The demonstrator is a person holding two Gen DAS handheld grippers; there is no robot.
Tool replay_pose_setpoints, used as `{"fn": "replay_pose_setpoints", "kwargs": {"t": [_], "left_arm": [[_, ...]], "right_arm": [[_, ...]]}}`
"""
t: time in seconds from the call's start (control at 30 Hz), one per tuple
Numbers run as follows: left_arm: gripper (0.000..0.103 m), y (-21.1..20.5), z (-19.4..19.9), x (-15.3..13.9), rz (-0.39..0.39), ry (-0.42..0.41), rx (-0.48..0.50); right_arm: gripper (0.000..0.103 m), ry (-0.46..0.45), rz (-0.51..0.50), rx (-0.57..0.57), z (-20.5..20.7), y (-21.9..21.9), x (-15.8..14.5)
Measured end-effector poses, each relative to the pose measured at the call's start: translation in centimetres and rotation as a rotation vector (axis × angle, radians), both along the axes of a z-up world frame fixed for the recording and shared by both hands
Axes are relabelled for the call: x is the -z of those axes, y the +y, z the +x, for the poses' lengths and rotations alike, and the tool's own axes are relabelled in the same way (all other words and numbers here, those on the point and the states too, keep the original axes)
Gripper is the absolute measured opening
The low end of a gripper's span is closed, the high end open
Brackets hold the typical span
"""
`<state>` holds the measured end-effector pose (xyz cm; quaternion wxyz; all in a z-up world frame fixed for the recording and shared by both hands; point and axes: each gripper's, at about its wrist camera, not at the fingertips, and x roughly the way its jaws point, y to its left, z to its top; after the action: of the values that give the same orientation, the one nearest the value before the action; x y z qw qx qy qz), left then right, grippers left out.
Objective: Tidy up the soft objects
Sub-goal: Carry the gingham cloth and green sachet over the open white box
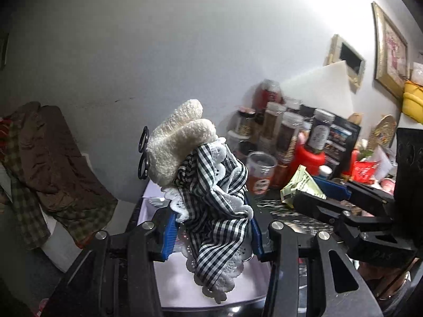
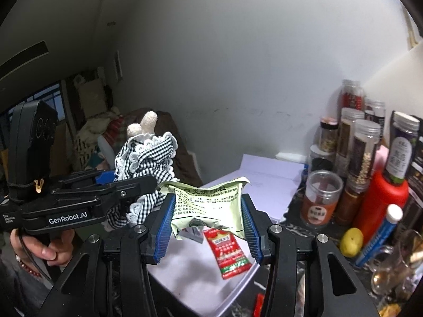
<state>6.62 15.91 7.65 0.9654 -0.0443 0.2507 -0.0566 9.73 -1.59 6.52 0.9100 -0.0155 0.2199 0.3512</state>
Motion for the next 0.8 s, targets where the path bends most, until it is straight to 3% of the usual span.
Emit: {"fn": "replay_pose_setpoints", "kwargs": {"t": [0.37, 0.8], "left_arm": [[0.044, 2.2, 3.0, 4.7, 0.006, 0.116, -0.073], [0.044, 3.3, 4.3, 10.5, -0.053, 0.255, -0.087]], "right_arm": [[0.048, 0.099, -0.016, -0.028, 4.5, 2.7, 3.6], [0.048, 0.189, -0.084, -0.039, 6.0, 4.7, 7.7]]}}
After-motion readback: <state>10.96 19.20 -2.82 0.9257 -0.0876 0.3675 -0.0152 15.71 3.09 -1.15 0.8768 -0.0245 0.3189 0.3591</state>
